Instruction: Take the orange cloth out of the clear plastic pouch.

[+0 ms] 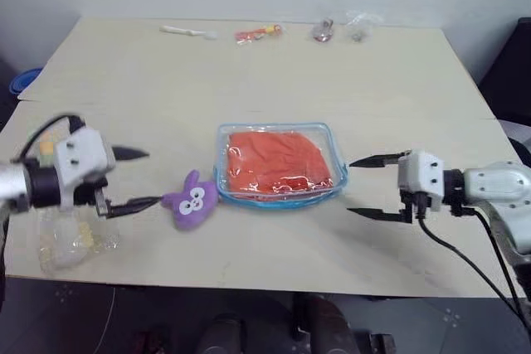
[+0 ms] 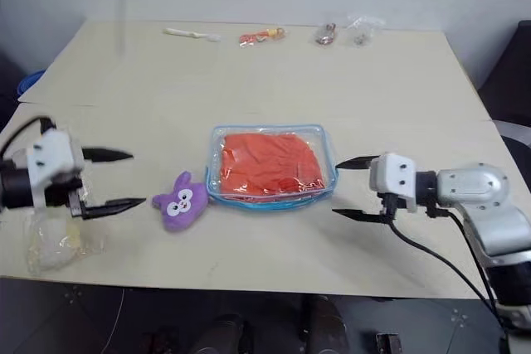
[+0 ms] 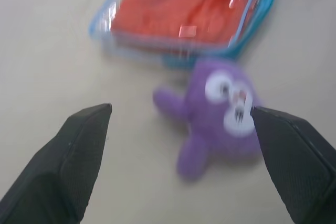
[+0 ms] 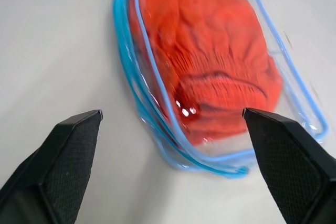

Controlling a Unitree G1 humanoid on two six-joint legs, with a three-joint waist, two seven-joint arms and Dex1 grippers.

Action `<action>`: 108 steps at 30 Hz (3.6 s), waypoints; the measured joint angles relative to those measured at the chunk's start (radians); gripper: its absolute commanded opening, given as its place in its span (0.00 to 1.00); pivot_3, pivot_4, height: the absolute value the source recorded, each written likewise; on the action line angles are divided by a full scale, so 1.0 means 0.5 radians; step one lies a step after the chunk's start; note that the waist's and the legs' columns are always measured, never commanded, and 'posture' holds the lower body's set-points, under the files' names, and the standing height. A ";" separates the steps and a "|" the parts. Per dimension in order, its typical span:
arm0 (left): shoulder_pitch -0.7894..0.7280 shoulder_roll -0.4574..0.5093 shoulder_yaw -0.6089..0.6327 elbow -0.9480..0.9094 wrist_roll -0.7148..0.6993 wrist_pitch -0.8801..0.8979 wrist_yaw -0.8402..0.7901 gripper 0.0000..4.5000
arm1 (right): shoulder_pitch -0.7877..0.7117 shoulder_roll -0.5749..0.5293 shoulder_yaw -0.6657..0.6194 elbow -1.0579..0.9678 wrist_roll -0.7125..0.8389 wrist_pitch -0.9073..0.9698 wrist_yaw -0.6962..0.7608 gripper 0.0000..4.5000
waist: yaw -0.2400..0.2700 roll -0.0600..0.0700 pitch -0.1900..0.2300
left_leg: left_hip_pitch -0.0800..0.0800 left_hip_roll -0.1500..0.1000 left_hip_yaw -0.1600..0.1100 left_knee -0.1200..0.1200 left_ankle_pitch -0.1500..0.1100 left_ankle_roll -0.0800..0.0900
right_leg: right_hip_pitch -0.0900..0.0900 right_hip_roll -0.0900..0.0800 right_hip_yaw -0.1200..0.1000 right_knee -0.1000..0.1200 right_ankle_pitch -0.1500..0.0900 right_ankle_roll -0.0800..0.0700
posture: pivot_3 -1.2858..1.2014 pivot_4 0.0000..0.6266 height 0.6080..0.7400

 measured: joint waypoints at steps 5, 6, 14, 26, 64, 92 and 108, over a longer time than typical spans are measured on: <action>-0.341 -0.158 -0.620 -0.051 0.094 0.010 -0.079 1.00 | 0.204 -0.016 -0.168 -0.386 0.293 0.400 -0.159 0.99 | -0.007 -0.001 0.000 | -0.001 0.001 0.010 -0.003 0.000 -0.001 | 0.002 0.004 0.005 0.001 0.000 0.000 | 0.52 0.24 1.00; -0.375 -0.192 -0.721 -0.027 0.164 -0.035 -0.084 1.00 | 0.221 -0.002 -0.174 -0.414 0.290 0.420 -0.193 0.99 | -0.009 -0.001 0.000 | 0.000 0.001 0.012 -0.003 0.000 -0.001 | 0.003 0.005 0.006 0.002 0.000 0.000 | 0.52 0.24 1.00; -0.565 -0.509 -1.213 0.360 0.794 -0.387 0.058 1.00 | 0.322 0.102 -0.133 -0.654 0.245 0.499 -0.392 0.99 | 0.001 -0.004 0.001 | 0.002 0.000 0.018 -0.004 0.000 0.000 | 0.002 0.008 0.012 0.001 0.000 0.001 | 0.52 0.24 1.00; -0.541 -0.658 -1.199 0.411 0.910 -0.474 0.189 0.51 | 0.438 0.122 -0.132 -0.708 0.190 0.512 -0.458 1.00 | 0.003 -0.005 0.001 | 0.002 0.001 0.016 -0.003 0.000 0.000 | 0.002 0.008 0.012 0.001 0.001 0.002 | 0.52 0.24 1.00; -0.343 -0.959 -0.853 -0.032 0.699 -0.209 0.571 0.00 | 0.026 0.605 0.541 -0.306 -0.829 0.023 -0.817 0.01 | -0.001 -0.009 -0.002 | 0.006 -0.001 0.013 0.001 0.000 0.000 | 0.001 0.008 0.013 0.001 0.001 0.002 | 0.52 0.24 1.00; -0.338 -1.000 -0.883 -0.031 0.707 -0.200 0.638 0.00 | -0.343 0.747 0.818 0.438 -1.833 -0.935 -1.104 0.65 | -0.020 -0.009 -0.002 | 0.005 0.001 0.011 0.001 0.001 0.000 | 0.001 0.007 0.011 0.001 0.001 0.002 | 0.52 0.24 1.00; -0.313 -1.001 -0.887 -0.038 0.707 -0.206 0.643 0.00 | -0.479 0.794 0.839 0.578 -1.952 -1.025 -1.102 0.72 | -0.045 -0.009 -0.002 | 0.005 0.001 0.010 0.001 0.001 0.000 | 0.001 0.007 0.011 0.002 0.001 0.002 | 0.52 0.24 1.00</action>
